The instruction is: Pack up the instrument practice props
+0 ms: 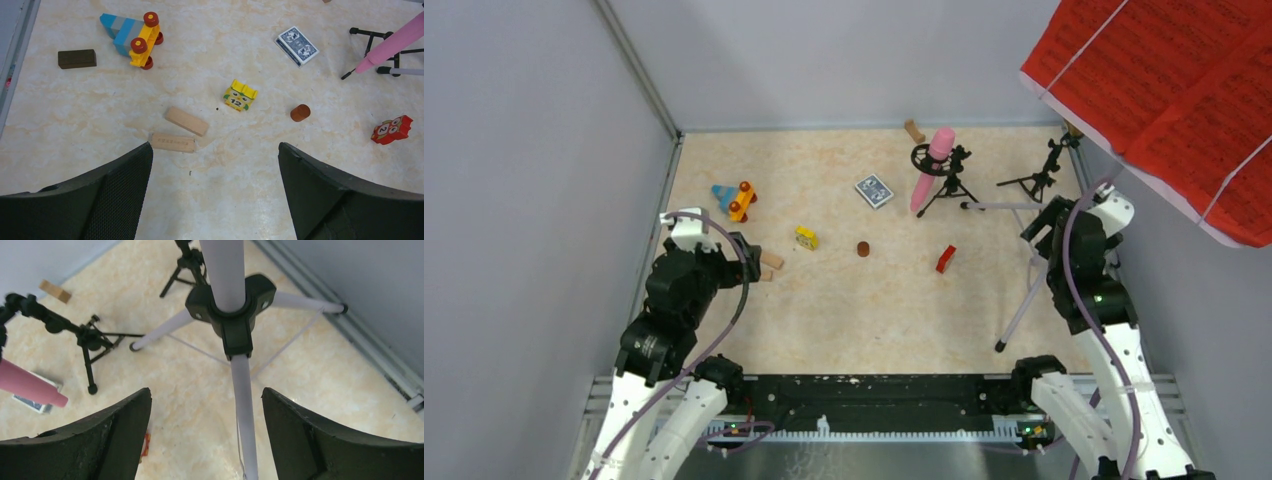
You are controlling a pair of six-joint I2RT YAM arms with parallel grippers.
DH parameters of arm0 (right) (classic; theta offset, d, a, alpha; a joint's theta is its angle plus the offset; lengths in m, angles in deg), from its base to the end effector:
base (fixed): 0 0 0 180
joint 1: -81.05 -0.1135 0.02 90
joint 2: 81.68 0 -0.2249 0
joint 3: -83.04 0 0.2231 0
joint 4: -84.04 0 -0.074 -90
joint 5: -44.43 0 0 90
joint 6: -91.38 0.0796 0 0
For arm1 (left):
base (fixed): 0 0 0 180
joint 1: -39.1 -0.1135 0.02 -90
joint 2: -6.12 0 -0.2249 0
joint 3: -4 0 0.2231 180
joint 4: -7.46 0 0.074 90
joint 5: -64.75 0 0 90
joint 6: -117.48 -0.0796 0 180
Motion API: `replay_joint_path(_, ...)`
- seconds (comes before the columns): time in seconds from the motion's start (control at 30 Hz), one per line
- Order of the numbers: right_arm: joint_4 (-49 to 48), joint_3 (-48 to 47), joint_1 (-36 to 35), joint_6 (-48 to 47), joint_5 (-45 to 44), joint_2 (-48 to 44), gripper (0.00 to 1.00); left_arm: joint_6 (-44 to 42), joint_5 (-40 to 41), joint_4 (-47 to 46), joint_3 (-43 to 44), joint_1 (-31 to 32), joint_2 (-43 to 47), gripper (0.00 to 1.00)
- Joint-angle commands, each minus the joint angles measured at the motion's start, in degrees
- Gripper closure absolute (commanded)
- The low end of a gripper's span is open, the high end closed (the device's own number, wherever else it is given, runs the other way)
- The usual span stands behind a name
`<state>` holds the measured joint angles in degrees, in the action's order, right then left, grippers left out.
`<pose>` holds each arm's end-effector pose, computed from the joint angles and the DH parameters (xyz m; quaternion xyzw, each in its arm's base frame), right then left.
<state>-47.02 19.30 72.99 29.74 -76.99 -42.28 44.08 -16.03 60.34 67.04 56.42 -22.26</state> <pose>0.1826 -0.0161 0.2891 0.2867 0.7716 -0.0539 0.5652 0.1475 -0.0326 0.2996 -0.0420 0.8078 -0.1082 0.5779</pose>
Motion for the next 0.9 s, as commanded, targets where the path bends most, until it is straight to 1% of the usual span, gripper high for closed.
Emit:
replay_joint_path(0.0,6.7,-2.2,0.6,6.2,2.7,1.0,0.2,0.5,1.0,-1.8,0.0,-0.3,0.4,0.01)
replay_joint_path(0.33,5.7,-0.1,0.6,7.6,0.5,6.0,0.21,0.5,1.0,-1.7,0.0,-0.9,-0.1,0.01)
replay_joint_path(0.63,6.8,-1.7,0.6,7.2,-4.1,10.4,0.2,0.5,0.5,-1.8,0.0,-1.4,-0.3,0.01)
replay_joint_path(0.73,4.0,-0.2,0.6,6.4,-4.3,10.6,0.2,0.4,0.5,-1.8,0.0,-1.6,-0.4,0.01)
replay_joint_path(0.87,-3.8,3.7,0.6,4.9,-3.8,10.8,0.23,0.4,0.4,-1.9,-0.1,-1.8,-0.4,0.01)
